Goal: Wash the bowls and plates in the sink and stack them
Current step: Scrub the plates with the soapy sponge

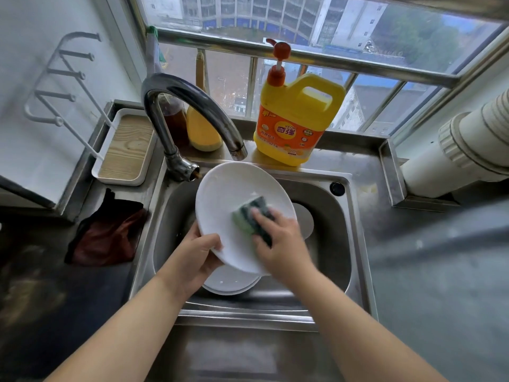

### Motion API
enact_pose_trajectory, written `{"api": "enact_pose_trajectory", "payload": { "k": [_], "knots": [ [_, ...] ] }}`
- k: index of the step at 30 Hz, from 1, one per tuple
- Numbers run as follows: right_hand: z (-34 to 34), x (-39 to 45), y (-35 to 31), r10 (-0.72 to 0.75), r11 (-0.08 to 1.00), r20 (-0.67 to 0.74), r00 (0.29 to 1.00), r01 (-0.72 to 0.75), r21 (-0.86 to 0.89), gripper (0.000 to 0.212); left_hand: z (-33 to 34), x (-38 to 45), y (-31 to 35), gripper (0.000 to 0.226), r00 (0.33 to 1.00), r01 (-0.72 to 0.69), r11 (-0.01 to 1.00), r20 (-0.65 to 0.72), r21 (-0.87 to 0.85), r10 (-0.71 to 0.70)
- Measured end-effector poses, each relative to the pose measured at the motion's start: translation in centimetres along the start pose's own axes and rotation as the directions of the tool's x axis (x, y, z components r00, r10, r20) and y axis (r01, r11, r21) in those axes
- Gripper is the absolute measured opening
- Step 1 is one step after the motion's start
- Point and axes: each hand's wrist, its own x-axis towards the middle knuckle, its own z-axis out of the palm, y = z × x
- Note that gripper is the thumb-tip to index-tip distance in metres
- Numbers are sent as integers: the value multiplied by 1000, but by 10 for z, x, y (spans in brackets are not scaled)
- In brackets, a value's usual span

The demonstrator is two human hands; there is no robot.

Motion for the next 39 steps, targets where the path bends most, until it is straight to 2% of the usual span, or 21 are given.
{"api": "enact_pose_trajectory", "payload": {
  "k": [3, 5, 7, 10, 12, 16, 18, 20, 22, 25, 27, 29, 31, 33, 34, 36, 39],
  "knots": [
    [8, -23, -24, -139, 988, 108, 984, 130, 87, 50, -2, 1, 4, 62, 999, -29, 1000, 15, -8, 29],
    [3, -18, -11, -165, 985, 99, 981, 160, 59, 50, -6, 0, 6, 62, 1000, -22, 1000, 13, 0, 22],
    [-3, -8, 12, -97, 995, 31, 995, 97, -24, 50, -10, -1, 8, 60, 1000, -15, 1000, -9, 27, 16],
    [-14, 3, 33, 106, 974, -9, 994, -106, -201, 50, -10, -2, 10, 55, 1000, -12, 996, -21, 85, 14],
    [-12, -2, 28, 140, 961, -19, 990, -141, -236, 49, -7, 0, 9, 53, 999, -18, 997, -27, 76, 21],
    [6, -33, -11, -49, 999, 43, 998, 48, 19, 49, 0, 7, 6, 38, 991, -75, 997, -107, 16, 76],
    [12, -42, -17, -104, 993, 111, 988, 97, 69, 49, 2, 9, 5, 29, 986, -68, 997, -150, 36, 72],
    [8, -39, -1, -110, 994, 125, 986, 111, -3, 51, 0, 9, 7, 26, 981, -50, 998, -184, 49, 58],
    [-2, -29, 24, -77, 984, 73, 994, 87, -156, 51, -7, 11, 12, 23, 978, -23, 997, -205, 76, 38],
    [-19, -17, 49, 81, 926, 94, 992, -41, -374, 47, -17, 14, 21, 22, 983, 21, 991, -181, 131, 3],
    [-22, -19, 46, 68, 933, 95, 993, -30, -359, 51, -19, 18, 27, 22, 986, 34, 989, -165, 141, -10],
    [-23, -26, 29, 0, 961, 133, 991, 36, -273, 68, -18, 21, 31, 23, 986, 41, 990, -165, 133, -19],
    [-19, -34, 18, -137, 954, 198, 971, 183, -236, 78, -19, 23, 32, 23, 984, 45, 990, -180, 136, -21],
    [-15, -36, 20, -279, 895, 169, 945, 320, -312, 75, -21, 23, 30, 26, 983, 54, 987, -184, 153, -25],
    [-16, -33, 25, -309, 877, 126, 943, 334, -346, 76, -21, 21, 30, 27, 984, 60, 987, -174, 152, -34],
    [-19, -28, 30, -328, 875, 21, 944, 313, -370, 80, -20, 18, 31, 29, 990, 60, 992, -133, 114, -44],
    [-17, -26, 26, -374, 865, -157, 914, 283, -414, 65, -10, 15, 26, 36, 996, -8, 1000, -89, 21, 10]
  ]
}}
